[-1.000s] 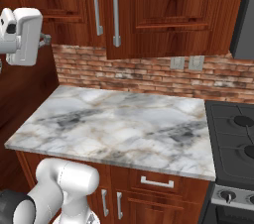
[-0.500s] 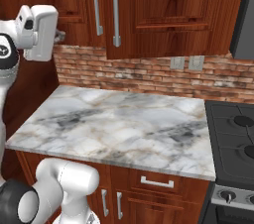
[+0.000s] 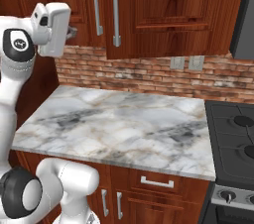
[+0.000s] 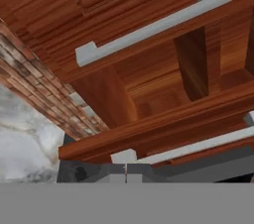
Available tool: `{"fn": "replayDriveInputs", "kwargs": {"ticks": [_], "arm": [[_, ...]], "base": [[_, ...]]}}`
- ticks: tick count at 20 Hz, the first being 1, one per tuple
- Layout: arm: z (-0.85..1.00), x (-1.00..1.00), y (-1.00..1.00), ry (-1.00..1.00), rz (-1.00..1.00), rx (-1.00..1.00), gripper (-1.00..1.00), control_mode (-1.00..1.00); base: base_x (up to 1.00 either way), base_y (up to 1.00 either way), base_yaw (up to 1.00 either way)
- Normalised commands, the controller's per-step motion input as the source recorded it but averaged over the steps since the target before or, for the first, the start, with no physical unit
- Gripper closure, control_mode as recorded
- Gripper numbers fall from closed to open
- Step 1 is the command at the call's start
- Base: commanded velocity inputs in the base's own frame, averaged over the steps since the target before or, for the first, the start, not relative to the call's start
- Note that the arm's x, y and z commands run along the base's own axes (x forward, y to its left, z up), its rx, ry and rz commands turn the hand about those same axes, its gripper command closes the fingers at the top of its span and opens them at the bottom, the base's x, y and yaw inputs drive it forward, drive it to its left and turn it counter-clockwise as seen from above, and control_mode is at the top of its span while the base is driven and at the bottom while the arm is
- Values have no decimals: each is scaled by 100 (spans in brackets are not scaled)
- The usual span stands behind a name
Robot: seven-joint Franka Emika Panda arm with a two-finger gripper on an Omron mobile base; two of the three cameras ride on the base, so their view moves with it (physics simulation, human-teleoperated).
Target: Open the cabinet and move the ladle to the pot. Then close the cabinet.
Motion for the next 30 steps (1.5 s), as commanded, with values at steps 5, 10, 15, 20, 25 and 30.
{"fn": "replayDriveInputs", "kwargs": {"ticks": [5, 10, 15, 20, 25, 30], "arm": [[0, 28, -19, 0, 0, -2, 100, -100], [0, 39, -10, 0, 0, -2, 100, -100], [0, 34, -14, 0, 0, -2, 100, -100], [0, 27, -21, 0, 0, -1, 100, -100], [0, 10, -27, 0, 0, -2, 100, -100], [0, 19, -20, -2, 0, -2, 100, -100]], "base": [[0, 0, 0], [0, 0, 0], [0, 0, 0], [0, 0, 0], [0, 0, 0], [0, 0, 0]]}}
